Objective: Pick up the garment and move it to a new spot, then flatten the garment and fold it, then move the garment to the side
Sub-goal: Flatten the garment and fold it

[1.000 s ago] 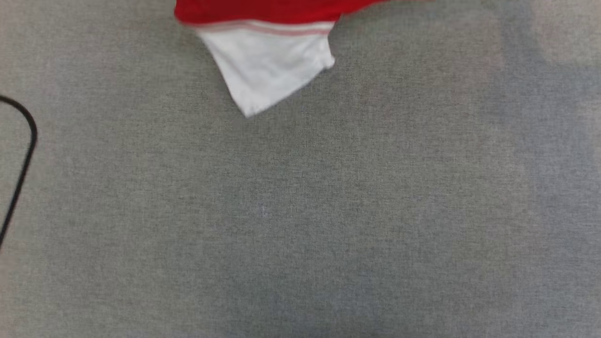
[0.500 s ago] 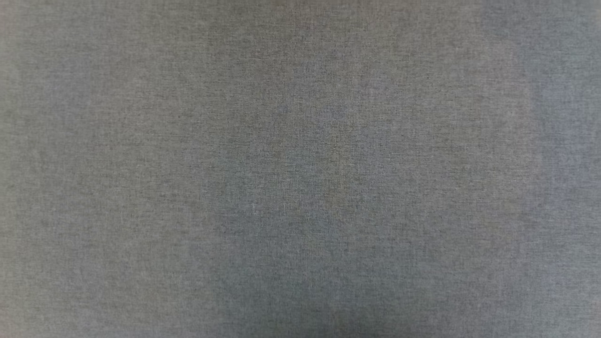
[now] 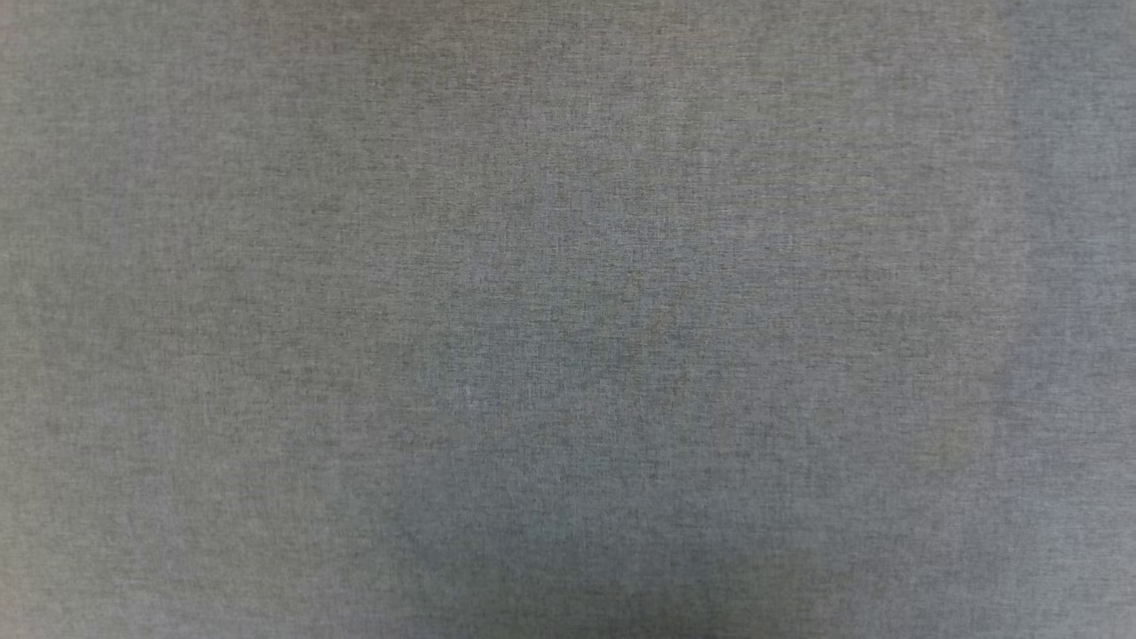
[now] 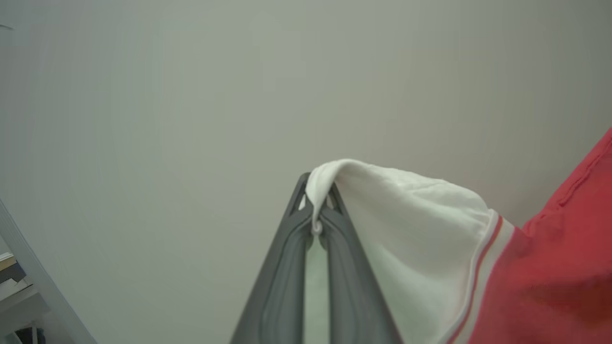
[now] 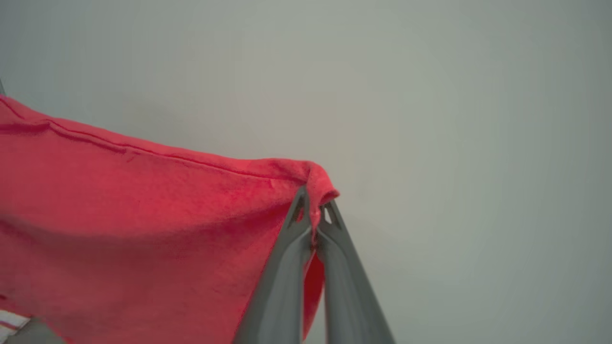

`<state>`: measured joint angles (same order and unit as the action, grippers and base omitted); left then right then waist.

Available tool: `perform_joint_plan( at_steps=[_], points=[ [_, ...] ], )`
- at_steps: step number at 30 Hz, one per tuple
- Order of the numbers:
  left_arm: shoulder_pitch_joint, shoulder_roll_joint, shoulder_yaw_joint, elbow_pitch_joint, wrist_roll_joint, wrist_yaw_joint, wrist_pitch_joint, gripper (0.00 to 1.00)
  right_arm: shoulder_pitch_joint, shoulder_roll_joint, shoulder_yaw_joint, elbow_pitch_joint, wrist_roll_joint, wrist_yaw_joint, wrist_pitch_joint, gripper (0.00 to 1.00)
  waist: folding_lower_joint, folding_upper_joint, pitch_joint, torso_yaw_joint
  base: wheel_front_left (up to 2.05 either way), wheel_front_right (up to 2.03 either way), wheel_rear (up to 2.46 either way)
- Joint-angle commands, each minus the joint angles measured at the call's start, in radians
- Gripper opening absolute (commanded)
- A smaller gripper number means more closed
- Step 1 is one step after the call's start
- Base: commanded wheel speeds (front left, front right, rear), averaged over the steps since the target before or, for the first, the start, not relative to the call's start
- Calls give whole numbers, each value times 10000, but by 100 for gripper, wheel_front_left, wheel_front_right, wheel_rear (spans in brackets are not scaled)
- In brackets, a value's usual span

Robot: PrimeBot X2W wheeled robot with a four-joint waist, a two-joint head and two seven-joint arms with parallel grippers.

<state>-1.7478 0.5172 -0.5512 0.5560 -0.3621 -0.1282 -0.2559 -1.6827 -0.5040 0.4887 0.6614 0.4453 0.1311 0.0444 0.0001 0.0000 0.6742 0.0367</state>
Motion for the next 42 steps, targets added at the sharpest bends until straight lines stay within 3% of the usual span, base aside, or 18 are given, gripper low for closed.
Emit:
perform_joint_plan(
  at_steps=[1, 9, 20, 31, 42],
  points=[
    [486, 190, 63, -254, -20, -25, -56, 0, 347, 10, 161, 12, 182, -4, -189, 0, -1, 0, -48, -38, 0, 0, 0],
    [3935, 798, 908, -2204, 45, 299, -57, 0, 2446, -375, 1411, -560, 1134, -4, -630, 0, -1, 0, -725, -149, 0, 0, 0],
    [9692, 689, 1700, -4372, 10, 1190, -58, 0, 5927, -1212, 2716, -1687, 2601, -4, -979, 0, -1, 0, -2290, -139, 0, 0, 0],
    [14322, 295, 1651, -5121, -190, 1968, -58, 0, 9384, -1475, 2913, -2319, 2917, -4, -1583, 0, -1, 0, -3944, -102, 0, 0, 0],
    [17810, -155, 1342, -4869, -861, 2235, -58, 0, 12615, -2092, 3086, -3059, 3280, -4, -1301, 0, -1, 0, -5248, -54, 0, 0, 0]
  ],
)
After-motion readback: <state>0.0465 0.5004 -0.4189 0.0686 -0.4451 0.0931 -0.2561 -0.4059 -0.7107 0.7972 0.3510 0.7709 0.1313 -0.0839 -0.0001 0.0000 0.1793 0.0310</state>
